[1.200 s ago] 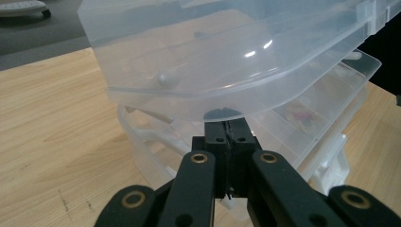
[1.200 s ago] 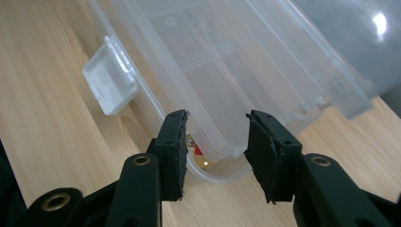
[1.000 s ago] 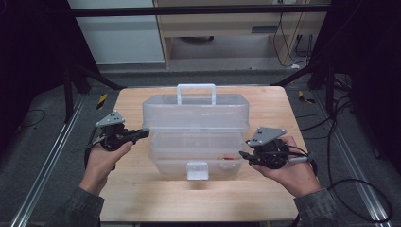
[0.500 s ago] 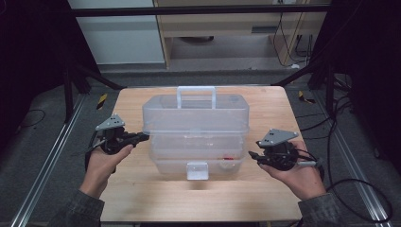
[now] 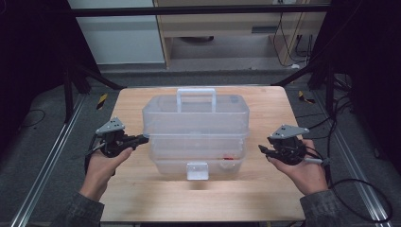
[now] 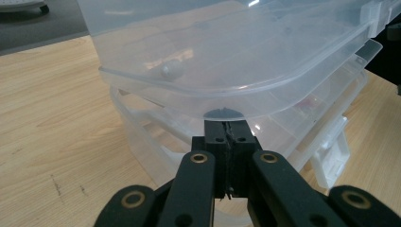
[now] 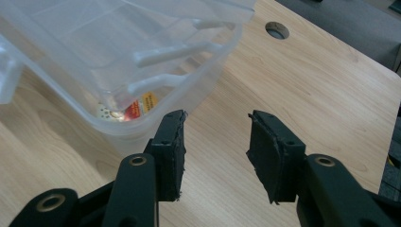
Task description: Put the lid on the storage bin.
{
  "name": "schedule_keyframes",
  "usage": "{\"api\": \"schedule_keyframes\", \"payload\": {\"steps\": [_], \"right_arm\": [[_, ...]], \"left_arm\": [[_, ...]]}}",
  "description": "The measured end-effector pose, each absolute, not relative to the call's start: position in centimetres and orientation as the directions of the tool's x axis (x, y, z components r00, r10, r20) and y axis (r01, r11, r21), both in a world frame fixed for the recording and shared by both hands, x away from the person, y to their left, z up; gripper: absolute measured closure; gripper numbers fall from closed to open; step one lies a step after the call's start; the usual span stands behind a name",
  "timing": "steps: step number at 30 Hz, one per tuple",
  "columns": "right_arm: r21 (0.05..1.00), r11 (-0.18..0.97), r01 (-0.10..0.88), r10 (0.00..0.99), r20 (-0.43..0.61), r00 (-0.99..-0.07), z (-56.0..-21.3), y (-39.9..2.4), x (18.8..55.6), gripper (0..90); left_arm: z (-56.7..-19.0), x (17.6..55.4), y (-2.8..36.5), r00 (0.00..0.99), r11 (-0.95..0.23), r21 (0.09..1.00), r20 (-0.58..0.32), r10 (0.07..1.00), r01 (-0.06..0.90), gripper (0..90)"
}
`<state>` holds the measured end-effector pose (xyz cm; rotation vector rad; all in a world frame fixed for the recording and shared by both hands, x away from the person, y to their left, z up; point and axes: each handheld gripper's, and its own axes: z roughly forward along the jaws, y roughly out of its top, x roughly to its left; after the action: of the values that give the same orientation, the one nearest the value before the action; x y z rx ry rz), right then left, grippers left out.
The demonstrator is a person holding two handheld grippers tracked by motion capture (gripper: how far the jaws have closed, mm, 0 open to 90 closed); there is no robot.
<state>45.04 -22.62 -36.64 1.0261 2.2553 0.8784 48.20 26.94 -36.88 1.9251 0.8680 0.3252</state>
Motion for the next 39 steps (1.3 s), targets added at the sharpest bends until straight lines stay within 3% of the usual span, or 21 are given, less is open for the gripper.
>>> {"api": "schedule_keyframes", "payload": {"steps": [10, 39], "right_arm": [[0.737, 0.462, 0.494, 0.828, -0.159, -0.537, -38.1, -23.5, 46.1, 55.7], [0.733, 0.431, 0.525, 0.847, -0.128, -0.517, -40.2, -24.2, 46.4, 55.2]], "left_arm": [[-37.3, 47.9, 27.0, 0.714, -0.286, 0.856, -0.13, 0.688, 0.431, 89.1], [-38.6, 46.9, 27.2, 0.709, -0.299, 0.857, -0.104, 0.698, 0.42, 89.2]]}}
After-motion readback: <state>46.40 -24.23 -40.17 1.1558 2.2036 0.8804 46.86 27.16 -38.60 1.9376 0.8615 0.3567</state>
